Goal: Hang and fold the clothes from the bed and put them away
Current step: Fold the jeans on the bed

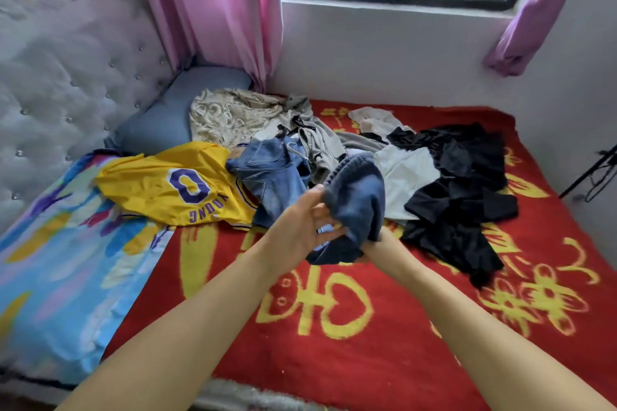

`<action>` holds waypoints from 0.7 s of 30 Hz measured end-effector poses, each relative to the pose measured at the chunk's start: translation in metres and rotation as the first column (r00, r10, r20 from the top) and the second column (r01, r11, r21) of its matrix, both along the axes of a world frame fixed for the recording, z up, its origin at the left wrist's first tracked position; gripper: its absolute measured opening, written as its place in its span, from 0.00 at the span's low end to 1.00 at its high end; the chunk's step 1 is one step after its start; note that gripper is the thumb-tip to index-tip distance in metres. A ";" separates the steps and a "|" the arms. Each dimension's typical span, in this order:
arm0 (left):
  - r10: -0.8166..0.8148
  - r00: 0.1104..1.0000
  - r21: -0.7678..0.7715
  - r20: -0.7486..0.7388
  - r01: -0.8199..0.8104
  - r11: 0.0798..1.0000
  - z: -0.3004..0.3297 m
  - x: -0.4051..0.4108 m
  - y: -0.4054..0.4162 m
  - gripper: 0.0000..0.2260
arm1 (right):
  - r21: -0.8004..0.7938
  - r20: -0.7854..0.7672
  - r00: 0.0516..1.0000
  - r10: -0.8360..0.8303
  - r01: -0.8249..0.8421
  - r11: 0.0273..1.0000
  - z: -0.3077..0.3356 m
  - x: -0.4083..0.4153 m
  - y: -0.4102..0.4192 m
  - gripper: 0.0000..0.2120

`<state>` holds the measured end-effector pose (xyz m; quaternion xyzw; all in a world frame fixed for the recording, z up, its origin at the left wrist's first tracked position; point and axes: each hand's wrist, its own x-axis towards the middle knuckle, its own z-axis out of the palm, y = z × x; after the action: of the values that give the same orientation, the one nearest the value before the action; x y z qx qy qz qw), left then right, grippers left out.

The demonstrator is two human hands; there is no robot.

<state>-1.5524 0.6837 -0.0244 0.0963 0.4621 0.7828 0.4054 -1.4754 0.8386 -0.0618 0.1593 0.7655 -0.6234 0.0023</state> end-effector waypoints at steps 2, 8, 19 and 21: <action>0.052 0.995 -0.104 -0.084 -0.060 0.993 -0.016 -0.013 0.001 0.14 | -0.204 0.025 0.989 -0.147 0.149 0.967 0.013 0.008 0.010 0.02; -0.585 0.587 -0.726 -0.560 -0.008 0.687 -0.083 -0.020 0.027 0.33 | -0.415 0.060 0.972 -0.226 0.230 0.880 0.054 0.057 0.062 0.08; -0.789 0.100 -0.785 -0.606 -0.232 0.574 -0.098 0.017 0.087 0.18 | -0.415 0.049 0.532 -0.845 0.781 0.467 0.076 0.137 0.188 0.14; -0.712 0.251 -0.753 -0.656 -0.163 0.637 -0.098 0.025 0.095 0.17 | -0.213 0.195 0.619 -0.761 0.784 0.584 0.038 0.139 0.196 0.18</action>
<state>-1.5274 0.7790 -0.1226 0.4584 0.8326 0.2339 0.2050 -1.3359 1.0350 -0.0236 0.4993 0.5239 -0.6558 -0.2150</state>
